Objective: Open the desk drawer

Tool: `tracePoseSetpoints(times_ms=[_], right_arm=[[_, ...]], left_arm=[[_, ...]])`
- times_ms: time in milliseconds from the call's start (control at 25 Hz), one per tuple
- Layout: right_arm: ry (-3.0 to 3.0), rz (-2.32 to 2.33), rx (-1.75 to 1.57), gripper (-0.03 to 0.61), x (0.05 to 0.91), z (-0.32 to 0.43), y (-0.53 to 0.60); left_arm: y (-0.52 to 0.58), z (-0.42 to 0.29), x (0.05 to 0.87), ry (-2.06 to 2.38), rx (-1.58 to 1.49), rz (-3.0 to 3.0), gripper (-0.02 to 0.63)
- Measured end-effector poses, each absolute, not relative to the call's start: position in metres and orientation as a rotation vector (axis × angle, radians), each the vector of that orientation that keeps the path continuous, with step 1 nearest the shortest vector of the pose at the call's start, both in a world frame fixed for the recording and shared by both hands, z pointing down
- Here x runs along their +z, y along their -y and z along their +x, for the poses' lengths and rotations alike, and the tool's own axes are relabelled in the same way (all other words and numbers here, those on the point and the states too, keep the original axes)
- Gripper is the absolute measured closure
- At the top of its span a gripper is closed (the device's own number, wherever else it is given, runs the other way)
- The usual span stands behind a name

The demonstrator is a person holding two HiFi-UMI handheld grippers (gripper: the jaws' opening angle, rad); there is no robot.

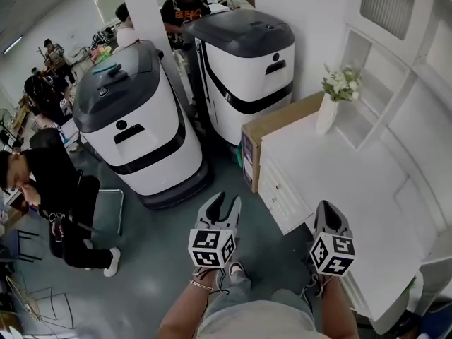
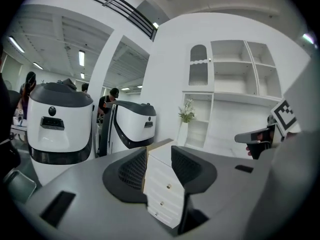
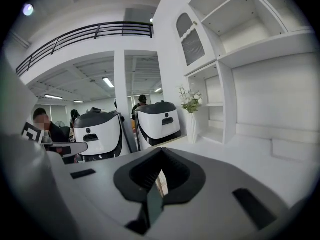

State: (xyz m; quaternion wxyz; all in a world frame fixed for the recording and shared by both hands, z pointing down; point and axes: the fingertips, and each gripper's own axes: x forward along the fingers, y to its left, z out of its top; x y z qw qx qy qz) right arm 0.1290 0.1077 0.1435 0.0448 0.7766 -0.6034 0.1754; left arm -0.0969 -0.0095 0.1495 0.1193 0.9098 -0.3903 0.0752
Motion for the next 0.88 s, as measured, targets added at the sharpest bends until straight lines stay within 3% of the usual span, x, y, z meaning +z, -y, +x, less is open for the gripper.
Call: tracePoseSetpoints(times_ms=[520, 880], right_arm=[[1.789, 2.402, 0.635, 0.572, 0.185, 0.124, -0.039], [1.823, 2.258, 0.756, 0.572, 0.283, 0.091, -0.016]], left_arm=[[0.064, -0.069, 0.215, 0.958, 0.4, 2.663, 0.462], [0.077, -0.072, 0.317, 0.915, 0.514, 2.627, 0.462]])
